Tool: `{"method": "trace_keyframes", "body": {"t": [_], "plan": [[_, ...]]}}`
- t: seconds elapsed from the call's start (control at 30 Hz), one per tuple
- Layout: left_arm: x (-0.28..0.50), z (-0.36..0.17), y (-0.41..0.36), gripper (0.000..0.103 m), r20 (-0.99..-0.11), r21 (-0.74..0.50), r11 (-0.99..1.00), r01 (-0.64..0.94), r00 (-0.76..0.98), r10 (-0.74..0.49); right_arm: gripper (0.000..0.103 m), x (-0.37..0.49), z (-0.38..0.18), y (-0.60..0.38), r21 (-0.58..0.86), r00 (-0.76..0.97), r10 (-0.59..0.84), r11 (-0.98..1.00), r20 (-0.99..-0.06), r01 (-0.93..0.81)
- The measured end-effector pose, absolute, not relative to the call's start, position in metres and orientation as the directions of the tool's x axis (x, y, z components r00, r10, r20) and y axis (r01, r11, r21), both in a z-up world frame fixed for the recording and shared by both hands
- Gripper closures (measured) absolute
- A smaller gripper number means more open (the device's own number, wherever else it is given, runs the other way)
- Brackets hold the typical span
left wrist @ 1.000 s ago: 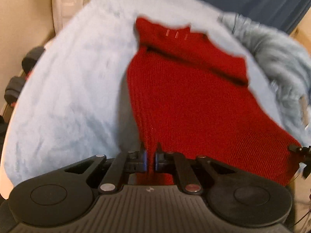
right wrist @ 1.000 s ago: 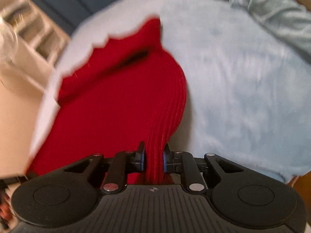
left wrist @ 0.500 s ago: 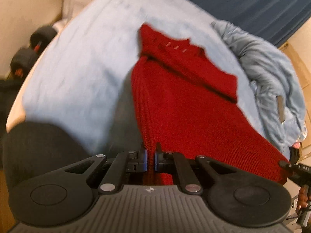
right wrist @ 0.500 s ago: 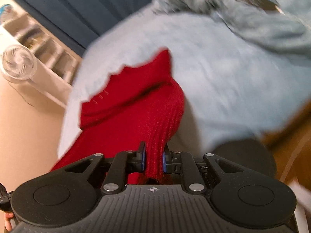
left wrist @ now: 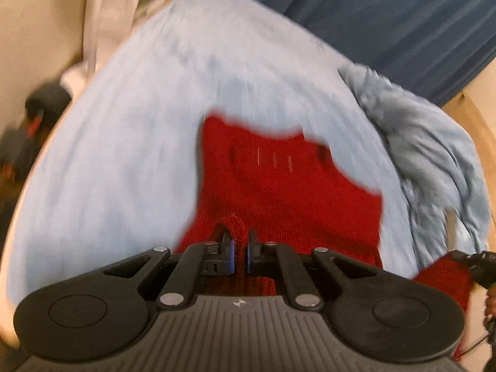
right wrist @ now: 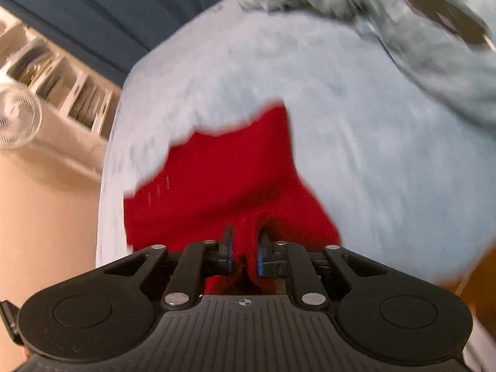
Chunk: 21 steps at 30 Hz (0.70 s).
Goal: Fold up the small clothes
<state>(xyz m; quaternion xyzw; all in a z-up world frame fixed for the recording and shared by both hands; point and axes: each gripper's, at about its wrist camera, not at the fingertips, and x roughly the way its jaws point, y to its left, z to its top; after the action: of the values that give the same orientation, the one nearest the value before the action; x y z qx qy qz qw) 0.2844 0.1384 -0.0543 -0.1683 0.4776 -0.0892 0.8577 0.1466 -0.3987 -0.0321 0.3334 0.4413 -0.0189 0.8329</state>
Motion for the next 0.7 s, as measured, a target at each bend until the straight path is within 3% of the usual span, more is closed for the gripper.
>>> {"method": "trace_keyframes", "body": {"t": [0.13, 0.17, 0.2, 0.23, 0.27, 0.3, 0.33, 0.37, 0.57, 0.7], "plan": [[0.402, -0.07, 0.127, 0.091, -0.763, -0.424, 0.901, -0.093, 0.572, -0.301, 0.094, 0.275, -0.037, -0.426, 0.507, 0.647, 0.154, 0.761, -0.747, 0.404], [0.429, -0.082, 0.126, 0.079, -0.772, -0.429, 0.896, -0.116, 0.563, -0.296, 0.094, 0.299, -0.043, -0.429, 0.506, 0.653, 0.136, 0.753, -0.745, 0.421], [0.452, -0.093, 0.125, 0.041, -0.807, -0.378, 0.909, -0.177, 0.545, -0.229, 0.094, 0.32, -0.052, -0.431, 0.517, 0.662, 0.129, 0.739, -0.738, 0.432], [0.467, -0.101, 0.125, 0.024, -0.834, -0.308, 0.92, -0.241, 0.534, -0.139, 0.092, 0.334, -0.062, -0.433, 0.517, 0.663, 0.112, 0.726, -0.74, 0.454], [0.474, -0.108, 0.128, 0.007, -0.84, -0.25, 0.922, -0.296, 0.539, -0.055, 0.083, 0.34, -0.074, -0.435, 0.514, 0.663, 0.079, 0.702, -0.744, 0.493], [0.475, -0.115, 0.132, 0.006, -0.832, -0.234, 0.919, -0.317, 0.554, -0.021, 0.074, 0.341, -0.087, -0.435, 0.517, 0.663, 0.064, 0.683, -0.746, 0.515], [0.473, -0.123, 0.139, 0.006, -0.827, -0.245, 0.922, -0.299, 0.562, -0.038, 0.053, 0.337, -0.098, -0.434, 0.526, 0.661, 0.075, 0.676, -0.746, 0.517], [0.472, -0.132, 0.143, 0.006, -0.833, -0.254, 0.926, -0.28, 0.549, -0.063, 0.042, 0.331, -0.11, -0.434, 0.536, 0.662, 0.093, 0.675, -0.743, 0.507], [0.461, -0.156, 0.136, 0.006, -0.824, -0.263, 0.945, -0.194, 0.554, -0.115, 0.035, 0.295, -0.171, -0.445, 0.442, 0.668, -0.017, 0.737, -0.744, 0.511], [0.476, -0.15, 0.101, 0.006, -0.812, -0.258, 0.963, -0.083, 0.558, -0.17, 0.034, 0.305, -0.208, -0.457, 0.487, 0.643, 0.023, 0.674, -0.765, 0.555]]}}
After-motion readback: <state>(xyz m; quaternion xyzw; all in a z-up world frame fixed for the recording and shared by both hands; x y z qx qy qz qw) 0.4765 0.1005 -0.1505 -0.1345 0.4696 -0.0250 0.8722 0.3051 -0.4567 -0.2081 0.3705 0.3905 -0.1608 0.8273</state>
